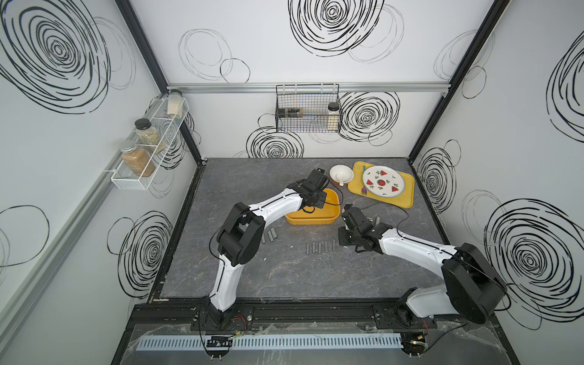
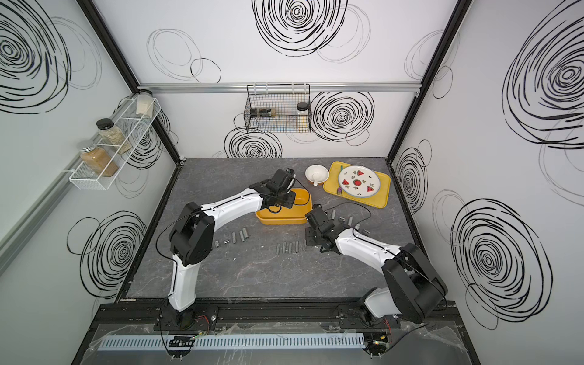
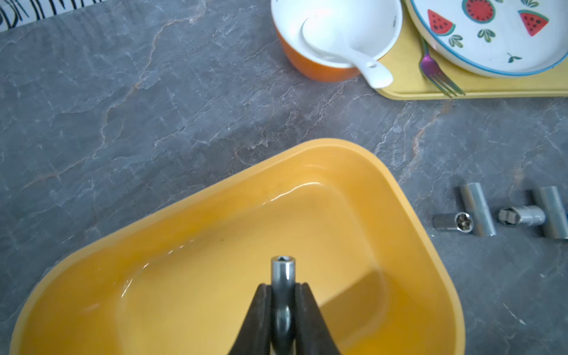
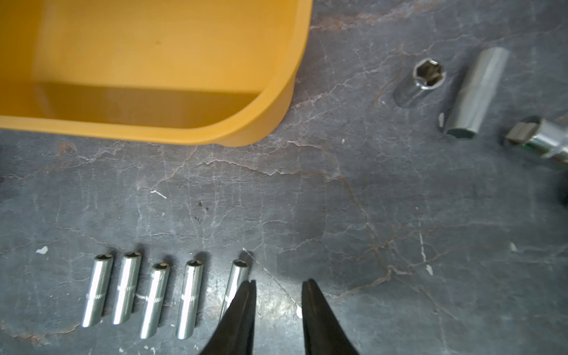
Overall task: Take out the socket from the storage box
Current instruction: Pick up the socket head from the storage box, then place the socket head at the center of the board.
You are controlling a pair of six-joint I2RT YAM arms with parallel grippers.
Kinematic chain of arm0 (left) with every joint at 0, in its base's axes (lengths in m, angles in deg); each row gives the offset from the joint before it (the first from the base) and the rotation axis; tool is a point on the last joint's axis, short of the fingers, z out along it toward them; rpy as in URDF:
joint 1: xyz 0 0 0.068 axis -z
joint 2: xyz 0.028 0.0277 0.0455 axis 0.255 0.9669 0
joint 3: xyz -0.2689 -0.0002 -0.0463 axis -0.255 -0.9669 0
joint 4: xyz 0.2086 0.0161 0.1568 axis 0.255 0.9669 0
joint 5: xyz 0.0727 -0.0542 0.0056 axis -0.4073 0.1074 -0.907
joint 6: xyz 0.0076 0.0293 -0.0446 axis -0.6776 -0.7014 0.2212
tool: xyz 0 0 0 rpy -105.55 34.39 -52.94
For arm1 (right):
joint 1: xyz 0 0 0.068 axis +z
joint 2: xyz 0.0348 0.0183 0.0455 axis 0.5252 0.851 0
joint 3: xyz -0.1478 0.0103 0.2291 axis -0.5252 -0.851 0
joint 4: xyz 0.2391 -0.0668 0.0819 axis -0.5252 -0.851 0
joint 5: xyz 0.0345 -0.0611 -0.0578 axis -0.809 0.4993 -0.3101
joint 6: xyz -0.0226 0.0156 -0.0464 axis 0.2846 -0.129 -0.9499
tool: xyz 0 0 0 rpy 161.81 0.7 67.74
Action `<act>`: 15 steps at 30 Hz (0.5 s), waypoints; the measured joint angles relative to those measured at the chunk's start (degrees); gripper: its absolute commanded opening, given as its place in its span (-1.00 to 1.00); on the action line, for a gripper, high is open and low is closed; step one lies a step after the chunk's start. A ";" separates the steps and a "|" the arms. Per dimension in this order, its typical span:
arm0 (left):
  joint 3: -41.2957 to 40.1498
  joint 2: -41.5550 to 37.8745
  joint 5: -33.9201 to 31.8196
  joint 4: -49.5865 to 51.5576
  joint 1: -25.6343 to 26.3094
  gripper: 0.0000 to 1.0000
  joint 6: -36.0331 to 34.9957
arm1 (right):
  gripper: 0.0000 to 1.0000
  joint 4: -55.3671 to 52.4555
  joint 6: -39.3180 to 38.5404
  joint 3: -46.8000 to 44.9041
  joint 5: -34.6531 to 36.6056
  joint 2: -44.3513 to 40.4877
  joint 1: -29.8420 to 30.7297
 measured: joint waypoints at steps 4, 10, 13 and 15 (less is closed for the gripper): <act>-5.92 -5.81 -1.03 1.57 0.17 -0.92 4.15 | -0.39 0.00 0.02 0.00 0.24 -0.44 0.00; -20.76 -21.92 -3.06 3.96 2.03 -0.89 13.33 | -0.39 -0.02 0.02 0.00 0.85 -2.01 0.00; -29.75 -29.86 -4.04 4.31 5.07 -0.87 18.71 | -0.39 -0.07 0.02 0.00 1.40 -2.86 0.00; -35.67 -33.68 -4.15 4.17 7.39 -0.85 22.12 | -0.39 -0.11 0.04 0.00 1.77 -3.72 0.00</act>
